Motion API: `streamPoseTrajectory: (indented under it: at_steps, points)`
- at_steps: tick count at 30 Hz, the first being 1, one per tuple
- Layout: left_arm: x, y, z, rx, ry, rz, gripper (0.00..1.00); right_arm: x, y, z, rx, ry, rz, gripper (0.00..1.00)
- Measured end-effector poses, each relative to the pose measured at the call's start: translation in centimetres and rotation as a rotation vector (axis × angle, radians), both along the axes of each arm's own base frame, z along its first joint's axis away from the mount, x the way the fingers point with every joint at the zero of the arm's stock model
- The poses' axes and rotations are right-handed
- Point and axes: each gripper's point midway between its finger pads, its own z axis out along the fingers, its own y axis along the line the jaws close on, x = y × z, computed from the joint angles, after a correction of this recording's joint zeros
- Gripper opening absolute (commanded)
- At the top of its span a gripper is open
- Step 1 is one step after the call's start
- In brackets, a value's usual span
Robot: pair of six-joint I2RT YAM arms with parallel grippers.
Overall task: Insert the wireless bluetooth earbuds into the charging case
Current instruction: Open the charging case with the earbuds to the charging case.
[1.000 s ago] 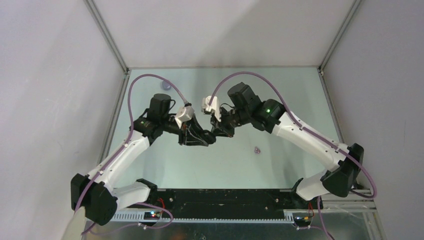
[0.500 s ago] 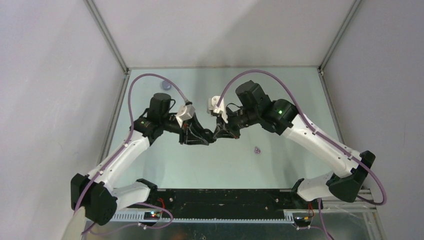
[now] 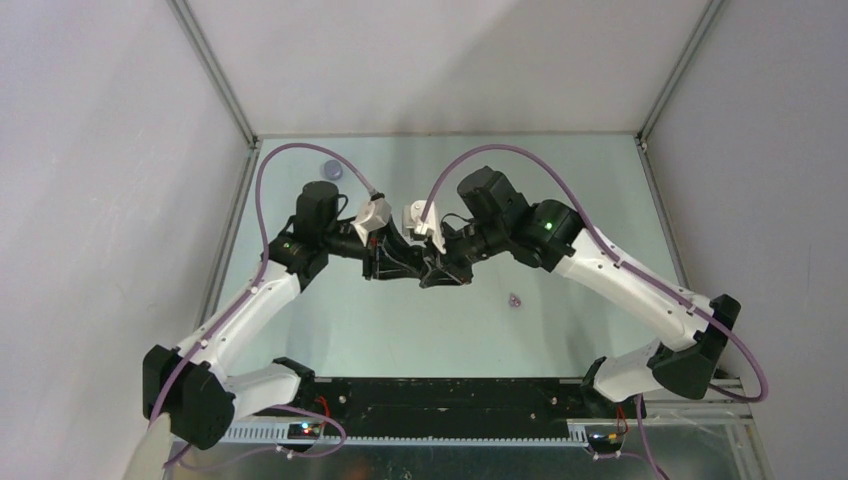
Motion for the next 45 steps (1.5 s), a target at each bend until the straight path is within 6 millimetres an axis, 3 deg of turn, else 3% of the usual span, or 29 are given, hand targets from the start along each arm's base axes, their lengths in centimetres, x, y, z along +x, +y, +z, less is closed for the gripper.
streamPoseTrajectory:
  at_steps: [6,18,33,45]
  points:
    - [0.0,0.0,0.0,-0.001,-0.003,0.0,0.0,1.1,-0.7,1.7,0.032,-0.057,-0.071,0.33]
    - [0.3,0.0,0.0,0.002,-0.005,0.011,0.0,3.5,-0.6,1.9,0.018,-0.131,-0.204,0.35]
    - [0.2,0.0,0.0,0.002,-0.004,0.009,0.0,4.4,-0.6,2.3,0.031,-0.135,-0.252,0.05]
    - [0.2,0.0,0.0,0.002,-0.005,0.009,0.0,4.7,-0.1,3.5,0.053,-0.137,-0.261,0.06]
